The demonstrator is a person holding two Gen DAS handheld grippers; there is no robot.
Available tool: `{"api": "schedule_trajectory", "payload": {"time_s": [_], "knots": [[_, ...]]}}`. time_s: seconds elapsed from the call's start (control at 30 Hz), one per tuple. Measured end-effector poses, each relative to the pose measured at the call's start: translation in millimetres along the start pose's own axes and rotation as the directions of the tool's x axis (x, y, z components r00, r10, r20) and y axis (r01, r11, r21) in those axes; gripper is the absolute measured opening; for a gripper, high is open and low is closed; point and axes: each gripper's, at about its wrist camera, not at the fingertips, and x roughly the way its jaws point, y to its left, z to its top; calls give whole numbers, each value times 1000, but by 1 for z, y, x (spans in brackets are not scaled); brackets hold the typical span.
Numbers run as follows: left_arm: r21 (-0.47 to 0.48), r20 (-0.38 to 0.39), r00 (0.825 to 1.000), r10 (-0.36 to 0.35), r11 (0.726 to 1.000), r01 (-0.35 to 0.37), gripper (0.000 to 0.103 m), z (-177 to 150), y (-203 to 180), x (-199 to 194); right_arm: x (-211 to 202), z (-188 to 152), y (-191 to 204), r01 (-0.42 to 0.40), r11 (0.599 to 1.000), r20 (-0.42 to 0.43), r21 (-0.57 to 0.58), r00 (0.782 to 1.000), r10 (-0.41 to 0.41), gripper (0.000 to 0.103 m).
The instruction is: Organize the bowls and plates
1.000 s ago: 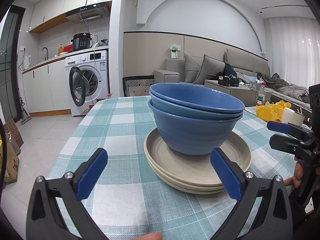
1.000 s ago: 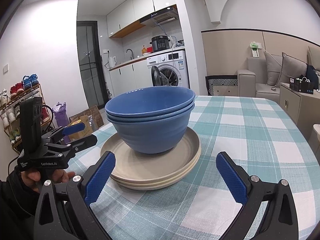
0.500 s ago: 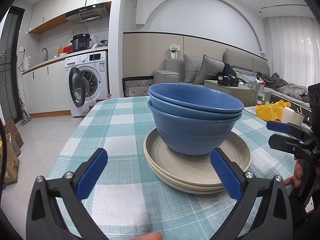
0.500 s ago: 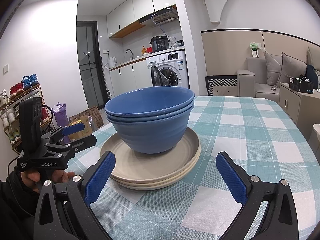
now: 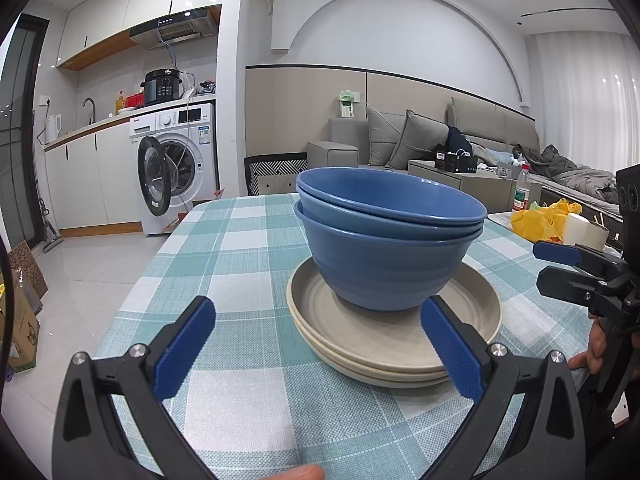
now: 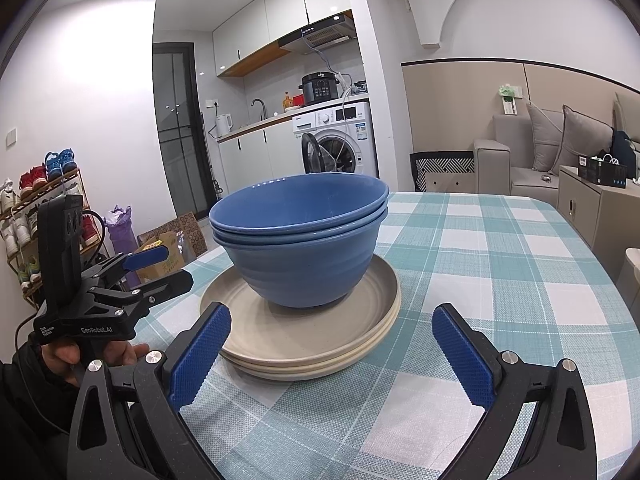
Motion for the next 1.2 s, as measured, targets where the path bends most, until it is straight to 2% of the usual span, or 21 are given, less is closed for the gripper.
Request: {"api": "schedule_trajectory", "payload": {"time_s": [1.2], "knots": [[8, 6, 1000, 3, 1000, -3, 103, 1, 3, 1, 0, -1, -1, 1, 1000, 3, 1, 1000, -1, 102]]}}
